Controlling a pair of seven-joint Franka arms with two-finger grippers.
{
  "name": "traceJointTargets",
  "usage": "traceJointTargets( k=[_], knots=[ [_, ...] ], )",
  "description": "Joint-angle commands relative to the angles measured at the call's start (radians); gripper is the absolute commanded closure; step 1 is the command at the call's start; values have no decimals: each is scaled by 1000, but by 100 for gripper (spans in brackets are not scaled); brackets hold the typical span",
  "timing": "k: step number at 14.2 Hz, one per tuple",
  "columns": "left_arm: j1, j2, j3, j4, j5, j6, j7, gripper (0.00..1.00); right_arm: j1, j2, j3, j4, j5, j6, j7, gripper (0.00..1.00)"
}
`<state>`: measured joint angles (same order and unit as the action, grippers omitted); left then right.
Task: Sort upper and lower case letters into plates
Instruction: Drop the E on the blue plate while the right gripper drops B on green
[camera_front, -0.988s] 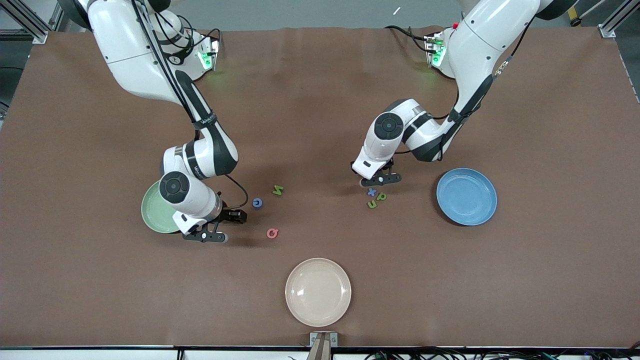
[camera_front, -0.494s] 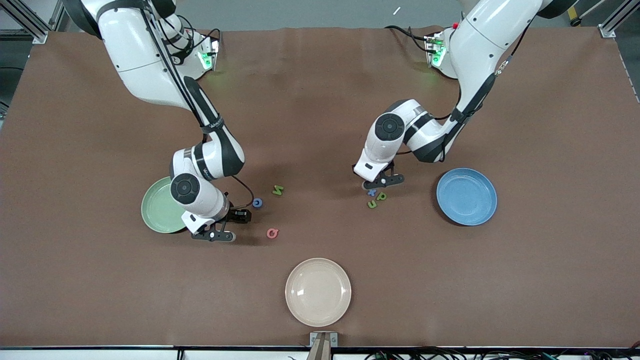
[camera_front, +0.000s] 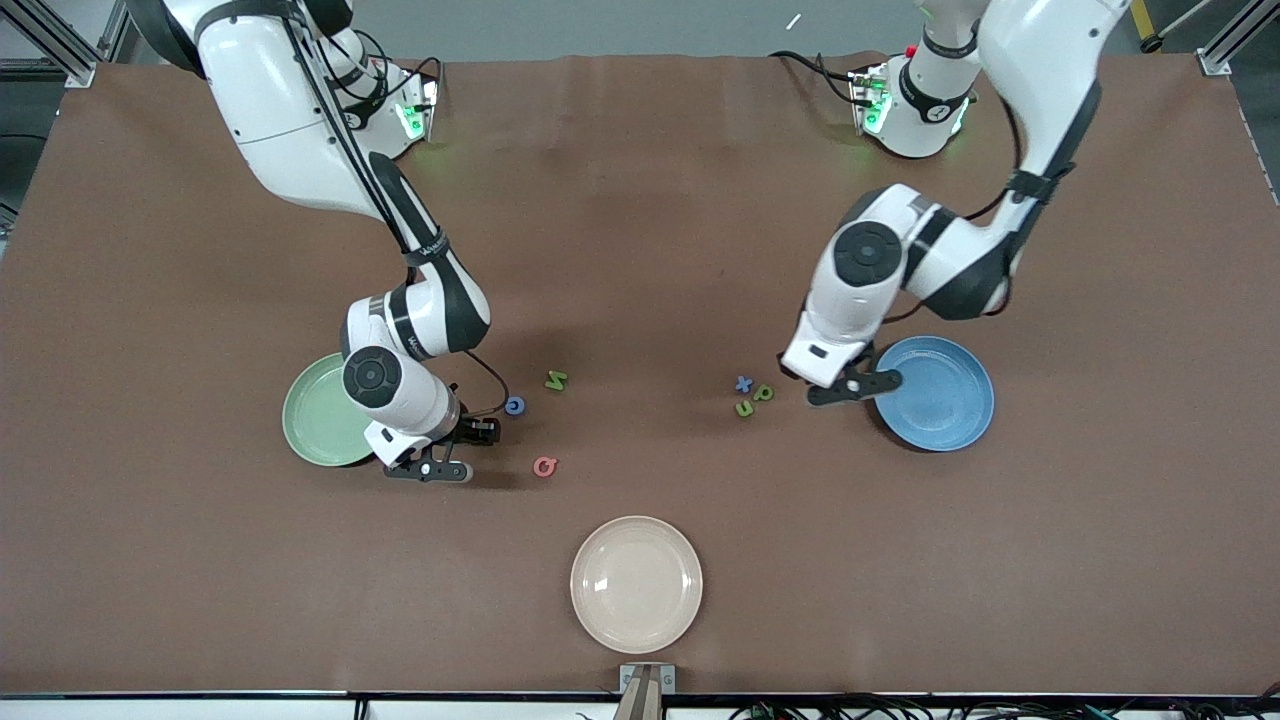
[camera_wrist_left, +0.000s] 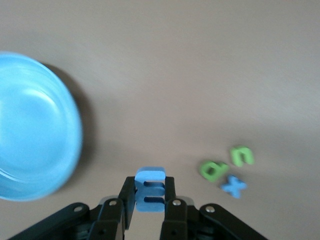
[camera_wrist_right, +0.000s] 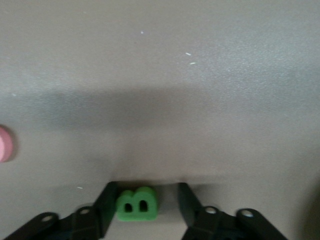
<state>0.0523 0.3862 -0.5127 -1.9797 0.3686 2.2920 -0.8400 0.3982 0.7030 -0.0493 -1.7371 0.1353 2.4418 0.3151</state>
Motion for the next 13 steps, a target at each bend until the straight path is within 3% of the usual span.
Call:
traceJointTargets(
  k=[1, 2, 4, 5, 8, 13],
  knots=[
    [208, -35, -93, -70, -5, 10, 143, 89, 19, -3, -4, -27, 9, 8, -4, 62],
    [287, -35, -121, -91, -1, 20, 213, 89, 19, -3, -4, -27, 9, 8, -4, 70],
    [381, -29, -130, -131, 7, 52, 342, 89, 16, -3, -4, -27, 9, -1, -4, 96],
    [409, -21, -129, -145, 12, 73, 381, 89, 5, -7, -4, -25, 7, -7, -13, 100],
    [504, 37, -128, -166, 117, 142, 453, 89, -31, -23, -9, -21, 7, -39, -74, 100],
    [561, 118, -127, -163, 249, 168, 461, 89, -208, -129, -11, 30, 4, -303, -396, 100]
  ],
)
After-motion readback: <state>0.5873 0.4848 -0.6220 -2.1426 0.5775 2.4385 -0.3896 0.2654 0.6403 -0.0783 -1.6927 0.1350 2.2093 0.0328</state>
